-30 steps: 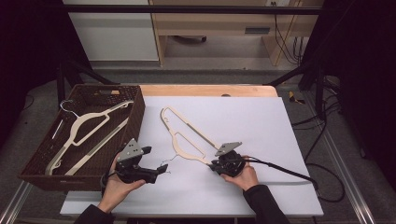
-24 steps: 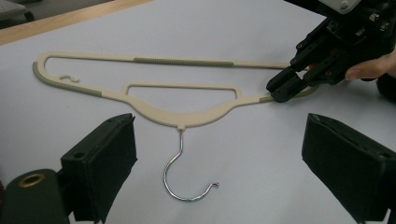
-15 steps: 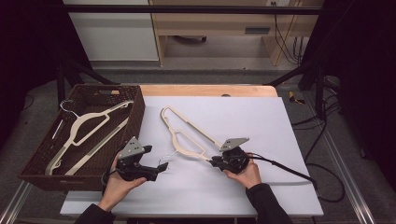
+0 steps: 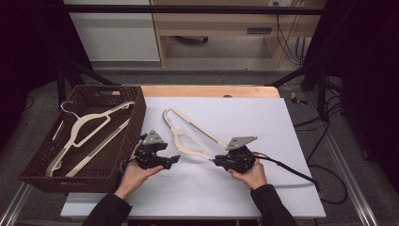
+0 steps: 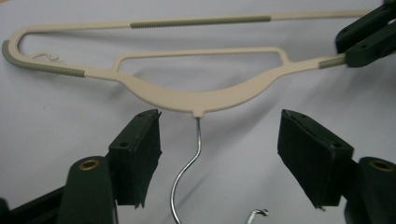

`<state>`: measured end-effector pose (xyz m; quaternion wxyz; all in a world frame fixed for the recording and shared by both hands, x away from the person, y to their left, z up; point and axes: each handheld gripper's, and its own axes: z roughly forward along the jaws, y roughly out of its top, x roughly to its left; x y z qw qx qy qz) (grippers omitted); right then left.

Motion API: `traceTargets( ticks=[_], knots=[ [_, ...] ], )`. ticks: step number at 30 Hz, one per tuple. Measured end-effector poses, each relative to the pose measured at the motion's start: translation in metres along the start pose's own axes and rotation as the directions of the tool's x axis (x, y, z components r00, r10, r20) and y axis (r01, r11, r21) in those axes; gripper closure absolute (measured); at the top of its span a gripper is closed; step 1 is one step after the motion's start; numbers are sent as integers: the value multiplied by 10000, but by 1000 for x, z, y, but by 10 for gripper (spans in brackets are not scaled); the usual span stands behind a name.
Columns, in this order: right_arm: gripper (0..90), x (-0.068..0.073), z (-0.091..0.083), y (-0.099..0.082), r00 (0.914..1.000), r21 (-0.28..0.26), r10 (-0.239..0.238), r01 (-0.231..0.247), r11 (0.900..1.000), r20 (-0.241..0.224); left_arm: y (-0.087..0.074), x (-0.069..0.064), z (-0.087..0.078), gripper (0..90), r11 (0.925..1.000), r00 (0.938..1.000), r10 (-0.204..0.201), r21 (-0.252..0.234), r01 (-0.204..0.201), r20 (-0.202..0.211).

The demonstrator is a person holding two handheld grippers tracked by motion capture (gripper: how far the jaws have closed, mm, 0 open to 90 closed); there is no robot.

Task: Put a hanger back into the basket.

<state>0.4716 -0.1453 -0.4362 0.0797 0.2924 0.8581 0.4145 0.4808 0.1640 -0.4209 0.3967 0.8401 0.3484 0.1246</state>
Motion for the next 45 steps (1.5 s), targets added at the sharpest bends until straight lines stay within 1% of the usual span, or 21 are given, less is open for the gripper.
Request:
traceTargets(
  ticks=[3, 7, 8, 9, 10, 11, 12, 15, 18, 19, 21, 24, 26, 27, 30, 32, 35, 37, 40, 41, 45],
  knots=[
    [797, 0, -2, 0, 10000, -36, -6, 6, 10000, -26, 0, 6, 11, 343, 9986, 10000, -92, 521, 94, -30],
    [797, 0, -2, 1, 10000, -33, -25, 25, 10000, -88, -2, 11, 25, 431, 9933, 9998, 56, 1152, -77, 186],
    [797, 0, -2, 1, 10000, -37, -17, 16, 10000, -90, -3, 12, 28, 458, 9913, 9998, 150, 1302, -169, 155],
    [797, 0, -2, 1, 9999, -37, -39, 39, 10000, -111, -4, 12, 30, 488, 9911, 9999, 110, 1323, -123, 108],
    [797, 0, -3, 1, 9999, -43, -47, 47, 10000, -115, -4, 13, 31, 525, 9895, 9996, 155, 1435, -190, 250],
    [797, 0, -3, 1, 9999, -34, -50, 49, 10000, -127, -4, 13, 32, 563, 9903, 9996, 94, 1380, -129, 259],
    [797, 0, -3, 1, 9999, -21, -30, 30, 10000, -138, -4, 14, 32, 585, 9886, 9993, 214, 1481, -257, 304],
    [797, 1, -2, 1, 9999, 2, -63, 63, 10000, -109, -5, 12, 32, 697, 9882, 9983, 351, 1472, -417, 471],
    [796, 1, -2, 0, 9999, 62, -76, 77, 10000, -132, -5, 11, 30, 791, 9879, 9978, 561, 1425, -607, 359],
    [796, 1, -1, 0, 9998, 69, -114, 115, 9999, -162, -4, 12, 29, 820, 9893, 9978, 533, 1336, -581, 394],
    [796, 1, -1, 0, 9998, 95, -104, 106, 9999, -187, -4, 11, 28, 830, 9904, 9977, 530, 1251, -580, 429],
    [795, 1, 1, -1, 9996, 141, -99, 103, 9998, -252, -3, 8, 26, 847, 9872, 9955, 875, 1303, -915, 361],
    [794, 2, 3, -3, 9996, 329, -150, 158, 9993, -227, -2, 5, 23, 864, 9867, 9943, 1045, 1233, -1063, 210],
    [793, 2, 4, -4, 9995, 405, -190, 200, 9990, -264, -1, 4, 21, 868, 9882, 9947, 1008, 1140, -1024, 197],
    [793, 4, 8, -6, 9988, 616, -253, 278, 9977, -409, 2, 3, 17, 870, 9861, 9933, 1131, 1198, -1151, 231],
    [792, 4, 10, -7, 9987, 675, -206, 238, 9974, -470, 2, 1, 17, 871, 9854, 9926, 1208, 1193, -1214, 128],
    [790, 4, 11, -8, 9979, 721, -353, 391, 9966, -536, 4, -5, 15, 872, 9804, 9883, 1517, 1291, -1487, -136],
    [789, 3, 10, -7, 9974, 802, -418, 464, 9957, -582, 6, -10, 13, 873, 9745, 9824, 1823, 1398, -1753, -396],
    [764, 4, 10, -7, 9981, 679, -317, 353, 9971, -534, 8, -16, 12, 873, 9690, 9783, 2015, 1559, -1919, -482],
    [743, 5, 8, -6, 9982, 658, -268, 303, 9974, -537, 9, -18, 12, 873, 9690, 9776, 2038, 1536, -1936, -535],
    [635, 5, 2, -3, 9986, -137, -307, 301, 9995, -436, 12, -22, 10, 873, 9704, 9807, 1903, 1603, -1809, -455]
  ],
)
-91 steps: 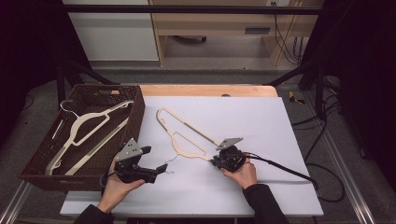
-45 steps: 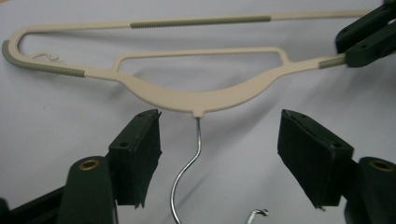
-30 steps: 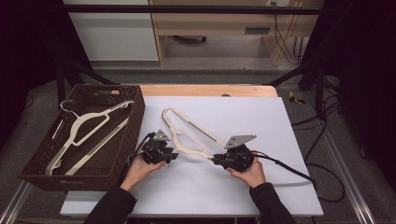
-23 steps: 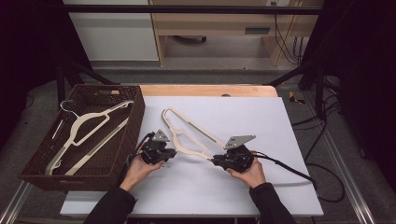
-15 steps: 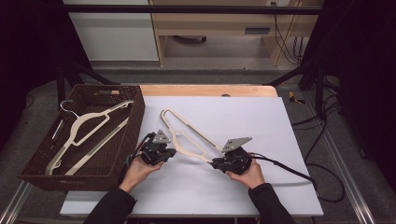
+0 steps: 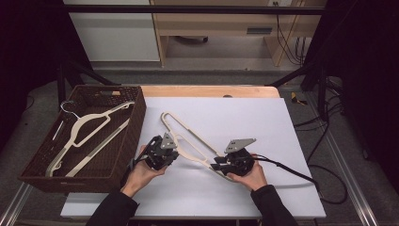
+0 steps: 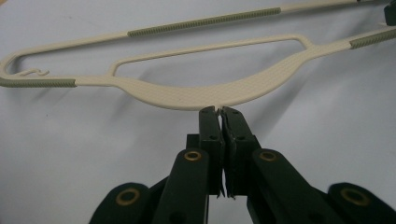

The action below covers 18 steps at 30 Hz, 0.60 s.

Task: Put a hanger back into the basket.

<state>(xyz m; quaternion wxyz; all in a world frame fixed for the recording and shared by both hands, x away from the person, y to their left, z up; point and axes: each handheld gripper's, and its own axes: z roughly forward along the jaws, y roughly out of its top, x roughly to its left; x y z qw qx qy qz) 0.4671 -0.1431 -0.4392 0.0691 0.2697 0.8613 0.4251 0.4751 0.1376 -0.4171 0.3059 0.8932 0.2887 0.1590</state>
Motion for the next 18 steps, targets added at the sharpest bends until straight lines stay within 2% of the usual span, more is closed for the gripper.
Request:
traceTargets(
  ticks=[4, 6, 8, 11, 15, 18],
  knots=[
    [506, 1, -4, 3, 9997, -773, -18, 37, 9970, 243, 4, -6, -4, 873, 9999, 10000, 0, 147, 1, -78],
    [447, 3, -3, 5, 9986, -886, -124, 169, 9959, 510, 6, -8, -6, 873, 9998, 10000, 4, 175, -2, -89],
    [411, 9, 1, 9, 9956, -806, -545, 606, 9949, 756, 8, -10, -7, 873, 9998, 10000, -35, 219, 35, 7],
    [385, 19, 11, 15, 9914, -750, -982, 1047, 9917, 860, 9, -12, -8, 873, 9998, 9999, -73, 207, 71, 69],
    [393, 29, 25, 21, 9835, -580, -1462, 1529, 9865, 1065, 10, -13, -11, 872, 9996, 9997, -154, 245, 149, 193],
    [415, 34, 38, 21, 9767, -180, -1744, 1780, 9839, 1253, 11, -13, -13, 873, 9994, 9996, -225, 281, 220, 189]
  ],
)
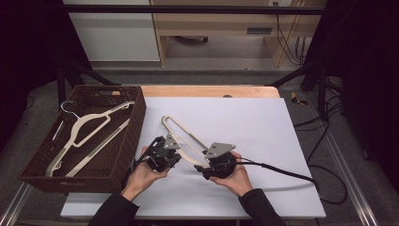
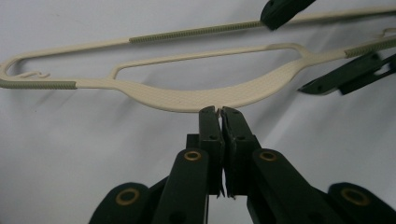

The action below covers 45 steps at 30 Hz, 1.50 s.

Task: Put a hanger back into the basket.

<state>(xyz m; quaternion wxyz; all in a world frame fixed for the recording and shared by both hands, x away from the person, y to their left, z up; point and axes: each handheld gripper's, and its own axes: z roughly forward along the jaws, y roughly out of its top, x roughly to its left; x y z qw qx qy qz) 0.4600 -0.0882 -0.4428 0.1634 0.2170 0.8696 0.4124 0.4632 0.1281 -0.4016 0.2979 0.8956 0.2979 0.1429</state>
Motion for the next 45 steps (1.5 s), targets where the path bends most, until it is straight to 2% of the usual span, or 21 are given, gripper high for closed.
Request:
traceTargets(
  ticks=[2, 4, 6, 8, 11, 13, 16, 20, 22, 24, 27, 28, 30, 32, 33, 34, 35, 36, 38, 43, 45],
  knots=[
    [440, 1, 7, -3, 10000, 198, 67, -67, 9998, -8, 0, -1, -1, 873, 10000, 10000, -61, 29, 60, 52],
    [477, 2, 13, -6, 9998, 409, -103, 95, 9991, 195, 1, -2, -1, 873, 9999, 10000, -46, 95, 46, 46],
    [515, 3, 15, -7, 9991, 357, -258, 246, 9991, 347, 1, -2, -1, 873, 9999, 10000, -88, 110, 87, 21],
    [575, 4, 14, -7, 9991, 289, -321, 314, 9991, 259, 1, -2, -1, 873, 9998, 9998, -198, -25, 198, -25],
    [658, 5, 14, -7, 9989, 298, -454, 451, 9985, 87, 2, -2, -2, 872, 9998, 9998, -185, 87, 185, -8],
    [661, 6, 15, -7, 9989, 337, -457, 455, 9984, 62, 2, -2, -2, 872, 9995, 9995, -303, 51, 303, 29],
    [638, 9, 16, -6, 9973, 470, -720, 713, 9963, 125, 2, -3, -2, 872, 9994, 9994, -330, -93, 331, 122],
    [758, 13, 19, -5, 9934, 620, -1116, 1098, 9920, 272, 2, -4, -3, 872, 9996, 9995, -266, -115, 268, 155],
    [771, 14, 18, -4, 9928, 588, -1170, 1155, 9916, 241, 3, -3, -4, 870, 9993, 9991, -331, -182, 335, 247],
    [780, 14, 17, -4, 9909, 470, -1325, 1312, 9902, 244, 3, -1, -7, 866, 9989, 9987, -364, -286, 374, 360],
    [795, 14, 14, -3, 9891, 415, -1453, 1443, 9887, 234, 3, 3, -15, 795, 9941, 9977, -448, -960, 496, 507],
    [797, 13, 12, -3, 9872, 388, -1574, 1564, 9869, 258, 2, 4, -19, 754, 9909, 9975, -486, -1230, 546, 515],
    [804, 11, 7, -1, 9853, 377, -1688, 1678, 9851, 255, 2, 7, -28, 640, 9787, 9962, -680, -1903, 772, 542],
    [810, 10, 3, 1, 9829, 385, -1804, 1790, 9831, 377, 0, 12, -39, 526, 9611, 9953, -781, -2611, 902, 564],
    [812, 10, 0, 1, 9824, 325, -1811, 1797, 9832, 456, -1, 14, -44, 504, 9558, 9959, -798, -2803, 888, 434],
    [815, 8, -3, 2, 9810, 320, -1899, 1887, 9815, 403, -1, 16, -50, 460, 9479, 9950, -863, -3034, 973, 495],
    [818, 7, -5, 3, 9778, 375, -2029, 2012, 9788, 516, -3, 19, -55, 419, 9375, 9943, -874, -3324, 1031, 617],
    [820, 7, -8, 4, 9777, 342, -2009, 1990, 9794, 617, -4, 21, -61, 390, 9239, 9934, -897, -3666, 1098, 716],
    [827, 4, -13, 6, 9769, 355, -2042, 2023, 9787, 633, -6, 24, -72, 344, 9020, 9919, -1019, -4134, 1245, 764],
    [853, -3, -26, 10, 9770, 222, -1976, 1964, 9803, 798, -11, 30, -93, 275, 8773, 9937, -999, -4666, 1124, 517],
    [866, -8, -33, 11, 9807, 94, -1813, 1811, 9834, 729, -13, 31, -95, 257, 8753, 9942, -977, -4716, 1071, 445]
  ],
)
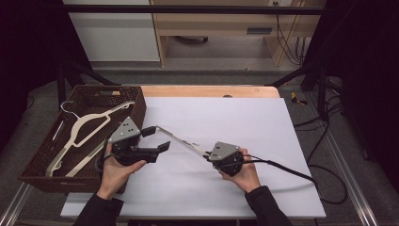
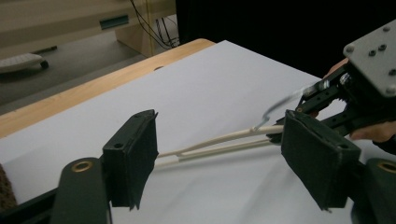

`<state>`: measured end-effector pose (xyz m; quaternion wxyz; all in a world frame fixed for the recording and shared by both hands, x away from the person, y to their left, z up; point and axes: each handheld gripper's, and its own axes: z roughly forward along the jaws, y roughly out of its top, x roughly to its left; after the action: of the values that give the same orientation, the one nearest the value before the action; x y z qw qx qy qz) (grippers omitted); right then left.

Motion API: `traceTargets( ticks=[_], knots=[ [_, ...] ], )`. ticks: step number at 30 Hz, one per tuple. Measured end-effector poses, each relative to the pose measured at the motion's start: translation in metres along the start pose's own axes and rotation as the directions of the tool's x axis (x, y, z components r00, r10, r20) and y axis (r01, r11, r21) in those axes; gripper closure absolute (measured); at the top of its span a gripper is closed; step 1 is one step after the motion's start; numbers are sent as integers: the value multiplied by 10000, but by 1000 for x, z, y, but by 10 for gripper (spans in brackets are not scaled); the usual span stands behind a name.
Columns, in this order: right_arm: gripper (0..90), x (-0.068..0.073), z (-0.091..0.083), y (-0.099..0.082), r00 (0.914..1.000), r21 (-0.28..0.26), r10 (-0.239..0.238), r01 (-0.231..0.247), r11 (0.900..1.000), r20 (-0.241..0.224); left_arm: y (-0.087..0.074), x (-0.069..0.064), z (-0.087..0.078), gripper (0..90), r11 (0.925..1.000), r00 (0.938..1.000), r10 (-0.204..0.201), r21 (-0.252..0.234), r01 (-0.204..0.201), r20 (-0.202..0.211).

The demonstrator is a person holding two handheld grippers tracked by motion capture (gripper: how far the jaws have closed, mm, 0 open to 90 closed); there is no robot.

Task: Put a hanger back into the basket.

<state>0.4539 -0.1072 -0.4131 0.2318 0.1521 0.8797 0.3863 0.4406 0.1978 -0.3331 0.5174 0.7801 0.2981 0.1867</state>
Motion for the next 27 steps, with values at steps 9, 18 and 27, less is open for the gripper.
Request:
traceTargets(
  ticks=[9, 18, 27],
  knots=[
    [873, -6, -16, 1, 9925, -151, 127, -146, 9998, -1212, -8, -9, 11, 227, 9920, 9940, 942, 794, -984, 552],
    [873, -7, -28, 4, 9757, -683, 228, -385, 9969, -2177, -18, -20, 32, 249, 9755, 9833, 1441, 1510, -1600, 1110],
    [873, -2, -27, 7, 9619, -587, 202, -376, 9976, -2727, -28, -27, 53, 384, 9505, 9689, 1992, 2115, -2275, 1471]
  ],
)
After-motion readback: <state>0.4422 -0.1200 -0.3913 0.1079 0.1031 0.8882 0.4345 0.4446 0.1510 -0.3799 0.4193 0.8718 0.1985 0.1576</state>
